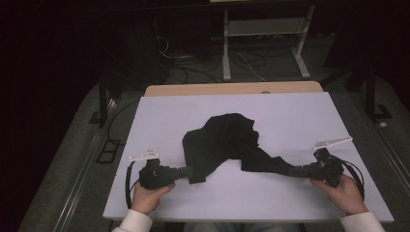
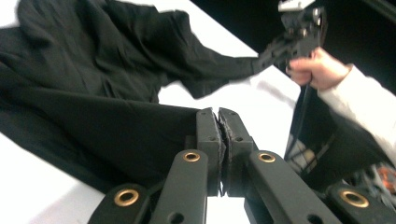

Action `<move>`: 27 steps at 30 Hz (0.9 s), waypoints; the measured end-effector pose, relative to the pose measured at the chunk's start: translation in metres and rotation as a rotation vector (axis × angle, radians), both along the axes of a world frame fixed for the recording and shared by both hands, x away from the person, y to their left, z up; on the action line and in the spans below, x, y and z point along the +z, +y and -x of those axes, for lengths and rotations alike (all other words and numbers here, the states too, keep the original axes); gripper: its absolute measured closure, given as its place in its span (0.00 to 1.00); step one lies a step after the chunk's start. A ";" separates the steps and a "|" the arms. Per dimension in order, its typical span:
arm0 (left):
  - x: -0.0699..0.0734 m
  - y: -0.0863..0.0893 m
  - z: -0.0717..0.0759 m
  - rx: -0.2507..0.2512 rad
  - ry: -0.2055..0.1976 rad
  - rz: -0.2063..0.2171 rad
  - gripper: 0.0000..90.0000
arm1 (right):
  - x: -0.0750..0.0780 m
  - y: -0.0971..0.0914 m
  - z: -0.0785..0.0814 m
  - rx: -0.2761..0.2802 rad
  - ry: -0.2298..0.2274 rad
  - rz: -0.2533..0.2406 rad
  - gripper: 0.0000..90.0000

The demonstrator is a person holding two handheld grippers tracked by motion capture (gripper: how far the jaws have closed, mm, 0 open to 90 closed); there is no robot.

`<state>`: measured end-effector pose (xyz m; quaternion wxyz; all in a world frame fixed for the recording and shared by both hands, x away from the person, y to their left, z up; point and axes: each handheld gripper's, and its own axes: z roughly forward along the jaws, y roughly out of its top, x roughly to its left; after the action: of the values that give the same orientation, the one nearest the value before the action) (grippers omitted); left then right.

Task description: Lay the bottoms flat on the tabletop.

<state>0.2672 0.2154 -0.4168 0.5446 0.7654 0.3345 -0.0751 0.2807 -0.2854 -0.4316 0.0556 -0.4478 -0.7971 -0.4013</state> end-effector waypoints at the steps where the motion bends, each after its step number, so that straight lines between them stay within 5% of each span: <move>1: -0.002 -0.001 0.002 -0.013 0.007 -0.014 0.96 | -0.001 -0.001 0.003 0.005 0.009 0.003 0.95; 8: -0.009 -0.013 0.015 -0.124 0.044 -0.113 0.96 | -0.006 -0.008 0.024 0.025 0.042 0.034 0.95; 16: -0.015 -0.024 0.029 -0.276 0.051 -0.233 0.96 | -0.009 -0.014 0.030 0.017 0.068 0.038 0.94; 22: -0.012 -0.025 0.031 -0.296 0.039 -0.269 0.95 | -0.009 -0.011 0.030 0.034 0.075 0.036 0.94; 27: -0.006 -0.021 0.021 -0.251 0.016 -0.309 0.76 | -0.006 -0.011 0.029 -0.016 0.042 0.045 0.67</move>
<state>0.2458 0.1943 -0.4229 0.4045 0.8750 0.2481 -0.0961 0.2519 -0.2969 -0.4376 0.0591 -0.4635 -0.8011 -0.3741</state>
